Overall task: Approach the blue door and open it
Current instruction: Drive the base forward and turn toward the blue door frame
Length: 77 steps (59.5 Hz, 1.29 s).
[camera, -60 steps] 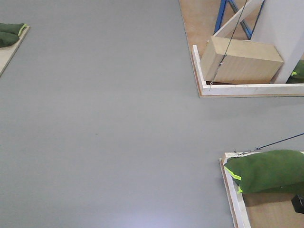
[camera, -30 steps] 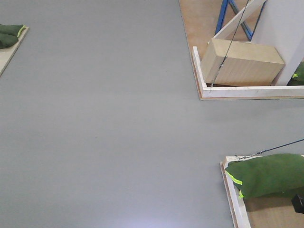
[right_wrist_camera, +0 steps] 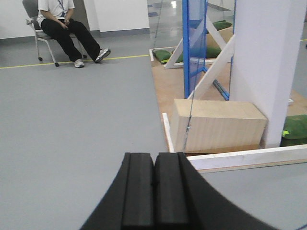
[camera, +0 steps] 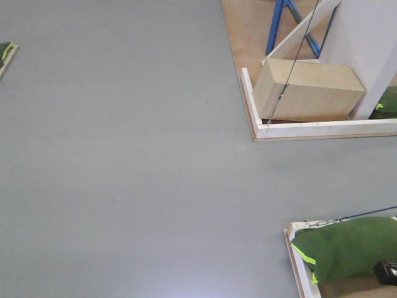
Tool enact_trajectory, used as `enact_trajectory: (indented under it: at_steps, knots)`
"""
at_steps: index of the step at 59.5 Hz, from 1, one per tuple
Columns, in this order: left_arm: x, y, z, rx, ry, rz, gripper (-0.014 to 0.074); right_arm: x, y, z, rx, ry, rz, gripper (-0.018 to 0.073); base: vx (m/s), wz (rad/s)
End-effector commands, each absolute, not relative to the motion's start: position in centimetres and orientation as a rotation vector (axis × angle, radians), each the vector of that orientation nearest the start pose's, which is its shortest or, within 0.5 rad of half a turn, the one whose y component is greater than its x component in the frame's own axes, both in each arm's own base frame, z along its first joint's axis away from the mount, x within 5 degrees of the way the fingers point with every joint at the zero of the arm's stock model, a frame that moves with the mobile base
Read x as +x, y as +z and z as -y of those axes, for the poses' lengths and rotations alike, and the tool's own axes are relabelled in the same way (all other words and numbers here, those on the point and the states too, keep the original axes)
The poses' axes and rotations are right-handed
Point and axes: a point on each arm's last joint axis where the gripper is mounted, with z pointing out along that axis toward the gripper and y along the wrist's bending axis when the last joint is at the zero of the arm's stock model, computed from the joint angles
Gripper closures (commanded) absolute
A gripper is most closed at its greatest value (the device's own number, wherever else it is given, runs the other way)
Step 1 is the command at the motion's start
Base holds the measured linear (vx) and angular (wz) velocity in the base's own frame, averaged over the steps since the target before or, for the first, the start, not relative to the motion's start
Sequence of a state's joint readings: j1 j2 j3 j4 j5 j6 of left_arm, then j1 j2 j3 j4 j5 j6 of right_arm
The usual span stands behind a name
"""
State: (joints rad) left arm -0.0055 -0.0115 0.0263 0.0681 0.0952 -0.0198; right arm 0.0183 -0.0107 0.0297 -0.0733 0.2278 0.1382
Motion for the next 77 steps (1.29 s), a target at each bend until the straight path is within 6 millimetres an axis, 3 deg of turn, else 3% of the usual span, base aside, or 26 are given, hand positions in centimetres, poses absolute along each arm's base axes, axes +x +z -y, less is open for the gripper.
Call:
enact_trajectory:
  at_steps: [1,77]
  knots:
    - [5.36,21.37,-0.1,0.016,0.047,-1.466,0.0524,5.55,19.12,0.02,0.034,0.04,-1.63,0.0561,0.22,-0.01]
    - [5.37,21.37,-0.17,0.007,0.058,-1.467,0.0524,5.55,19.11,0.07,0.043,0.032,-1.631,0.0561,0.38,0.02]
